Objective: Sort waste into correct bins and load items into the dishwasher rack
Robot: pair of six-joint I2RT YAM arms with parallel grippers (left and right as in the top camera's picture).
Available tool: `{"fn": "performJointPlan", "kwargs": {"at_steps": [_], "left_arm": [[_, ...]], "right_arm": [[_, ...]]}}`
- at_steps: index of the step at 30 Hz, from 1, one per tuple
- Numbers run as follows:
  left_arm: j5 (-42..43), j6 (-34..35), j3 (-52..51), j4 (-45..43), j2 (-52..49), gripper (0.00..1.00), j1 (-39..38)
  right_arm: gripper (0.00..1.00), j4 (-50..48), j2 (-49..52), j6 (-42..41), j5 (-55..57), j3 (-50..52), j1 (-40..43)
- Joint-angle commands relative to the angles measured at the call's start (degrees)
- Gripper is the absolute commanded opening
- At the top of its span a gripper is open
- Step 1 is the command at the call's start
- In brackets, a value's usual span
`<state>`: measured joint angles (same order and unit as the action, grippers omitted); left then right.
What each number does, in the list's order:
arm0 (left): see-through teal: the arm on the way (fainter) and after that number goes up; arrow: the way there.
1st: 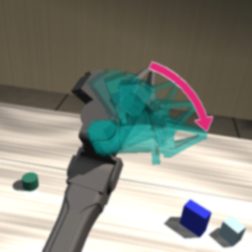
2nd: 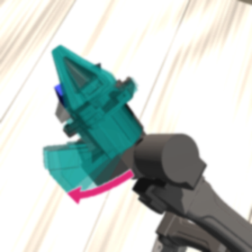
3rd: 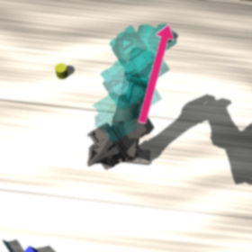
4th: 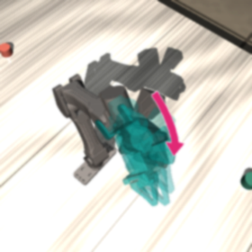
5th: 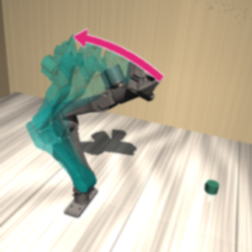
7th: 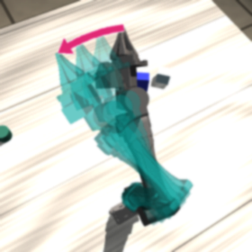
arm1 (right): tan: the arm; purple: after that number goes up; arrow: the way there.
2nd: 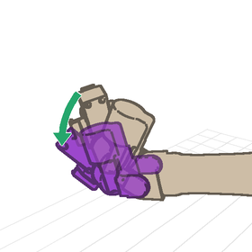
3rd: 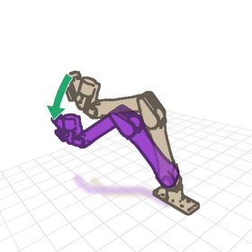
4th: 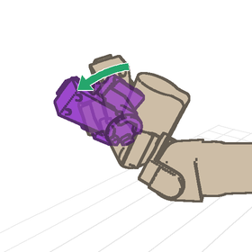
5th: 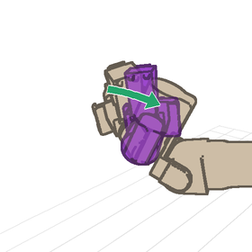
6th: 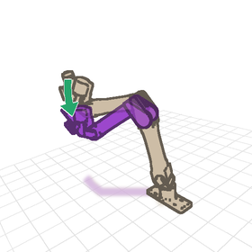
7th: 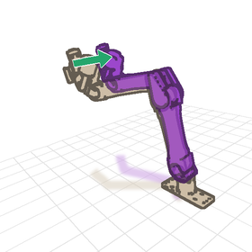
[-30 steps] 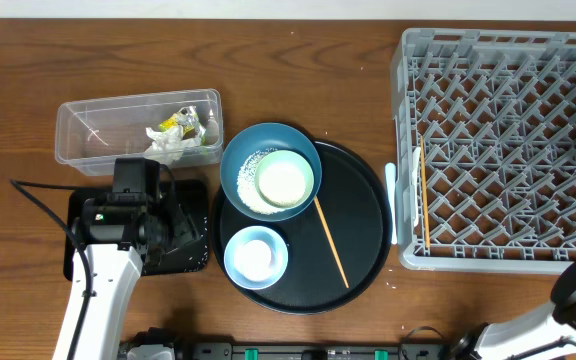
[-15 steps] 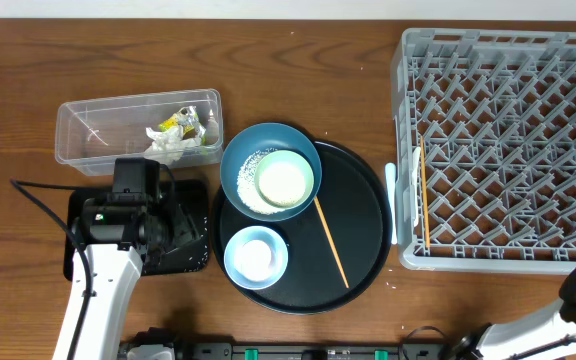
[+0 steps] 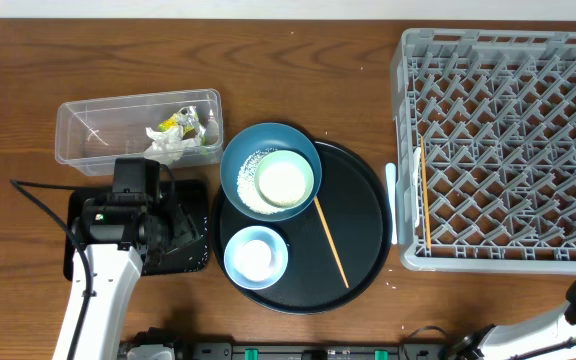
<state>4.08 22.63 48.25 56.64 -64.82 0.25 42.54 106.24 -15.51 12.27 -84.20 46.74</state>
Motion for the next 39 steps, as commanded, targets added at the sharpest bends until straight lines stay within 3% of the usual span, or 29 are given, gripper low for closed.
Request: {"fn": "performJointPlan", "kwargs": {"at_steps": [1, 16, 23, 27, 31, 33, 36, 37, 39], "left_arm": [[-0.68, 0.11, 1.05, 0.31, 0.09, 0.72, -0.04], [-0.66, 0.11, 1.05, 0.35, 0.09, 0.72, -0.04], [-0.66, 0.11, 1.05, 0.33, 0.09, 0.72, -0.04], [-0.66, 0.11, 1.05, 0.31, 0.09, 0.72, -0.04], [-0.66, 0.11, 1.05, 0.31, 0.09, 0.72, -0.04], [-0.68, 0.11, 1.05, 0.33, 0.09, 0.72, -0.04], [-0.68, 0.09, 1.05, 0.28, 0.09, 0.72, -0.04], [-0.68, 0.09, 1.05, 0.31, 0.09, 0.72, -0.04], [-0.68, 0.09, 1.05, 0.31, 0.09, 0.72, -0.04]], "right_arm": [[0.30, -1.36, -0.15, -1.51, 1.29, 0.04, 0.26], [0.39, -6.14, -0.15, -8.94, 6.56, -0.57, 1.03], [0.40, -3.65, -0.17, -8.24, 3.61, -4.66, 1.77], [0.45, -2.56, -0.26, -3.06, -6.38, -6.25, 1.46], [0.45, 4.17, -0.20, -2.49, -8.07, -6.47, 0.63], [0.39, 5.25, -0.20, -2.47, -7.78, -5.53, 0.59], [0.07, 4.90, -0.15, -2.47, -7.80, -3.89, 0.59], [0.01, 4.44, -0.15, -2.47, -7.80, -3.52, 0.59], [0.01, 3.23, -0.15, -2.45, -7.80, -2.93, 0.59]]}}
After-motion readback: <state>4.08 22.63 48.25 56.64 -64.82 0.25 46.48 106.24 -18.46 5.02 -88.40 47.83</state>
